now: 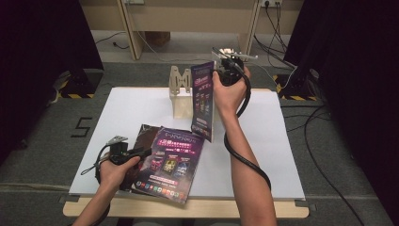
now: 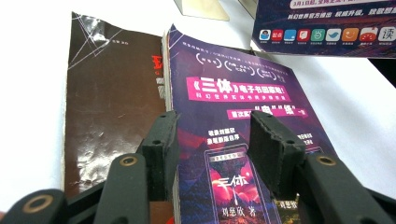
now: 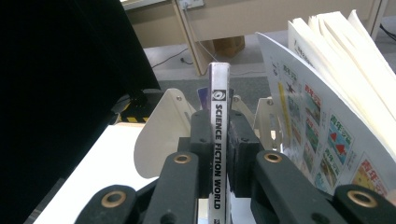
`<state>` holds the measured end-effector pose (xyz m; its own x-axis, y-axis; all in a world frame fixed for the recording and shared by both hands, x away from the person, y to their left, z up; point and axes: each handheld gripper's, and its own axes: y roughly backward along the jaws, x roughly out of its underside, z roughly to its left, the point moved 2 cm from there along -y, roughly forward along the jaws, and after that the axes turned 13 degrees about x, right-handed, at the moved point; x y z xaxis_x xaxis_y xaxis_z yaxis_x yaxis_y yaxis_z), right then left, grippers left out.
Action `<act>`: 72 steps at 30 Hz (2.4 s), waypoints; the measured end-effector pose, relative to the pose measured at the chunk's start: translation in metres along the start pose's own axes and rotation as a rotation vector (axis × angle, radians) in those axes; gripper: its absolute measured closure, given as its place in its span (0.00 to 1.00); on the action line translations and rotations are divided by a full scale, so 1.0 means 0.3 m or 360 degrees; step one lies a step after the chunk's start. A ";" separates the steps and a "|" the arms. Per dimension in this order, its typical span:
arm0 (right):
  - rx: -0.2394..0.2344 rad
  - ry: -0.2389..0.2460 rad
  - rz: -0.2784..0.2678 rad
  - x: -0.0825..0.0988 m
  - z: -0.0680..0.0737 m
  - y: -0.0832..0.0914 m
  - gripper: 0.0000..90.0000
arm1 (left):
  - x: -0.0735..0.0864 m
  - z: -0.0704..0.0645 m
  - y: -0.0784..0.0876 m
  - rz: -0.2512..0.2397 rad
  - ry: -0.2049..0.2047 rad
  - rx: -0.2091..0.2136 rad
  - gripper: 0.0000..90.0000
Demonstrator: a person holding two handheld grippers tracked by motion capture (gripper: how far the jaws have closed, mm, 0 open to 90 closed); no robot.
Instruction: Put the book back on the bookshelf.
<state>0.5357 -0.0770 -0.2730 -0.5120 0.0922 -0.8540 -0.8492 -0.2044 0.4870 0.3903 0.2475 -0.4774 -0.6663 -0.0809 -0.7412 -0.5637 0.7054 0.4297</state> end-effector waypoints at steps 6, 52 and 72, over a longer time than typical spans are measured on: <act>0.0004 -0.0007 -0.0004 -0.002 -0.001 -0.009 0.93 | 0.005 0.004 -0.003 0.0013 0.0002 -0.0003 0.58; 0.0178 0.0072 -0.0312 0.010 0.062 -0.110 0.92 | 0.006 0.025 0.005 0.0004 0.0016 -0.0013 0.58; 0.0150 0.0121 -0.0260 0.131 0.035 0.018 0.88 | 0.008 0.017 0.000 0.0016 0.0014 -0.0013 0.58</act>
<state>0.5098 -0.0643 -0.3019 -0.3580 0.0423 -0.9328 -0.9304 -0.1001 0.3525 0.3911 0.2509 -0.4819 -0.6764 -0.0801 -0.7321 -0.5607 0.7006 0.4414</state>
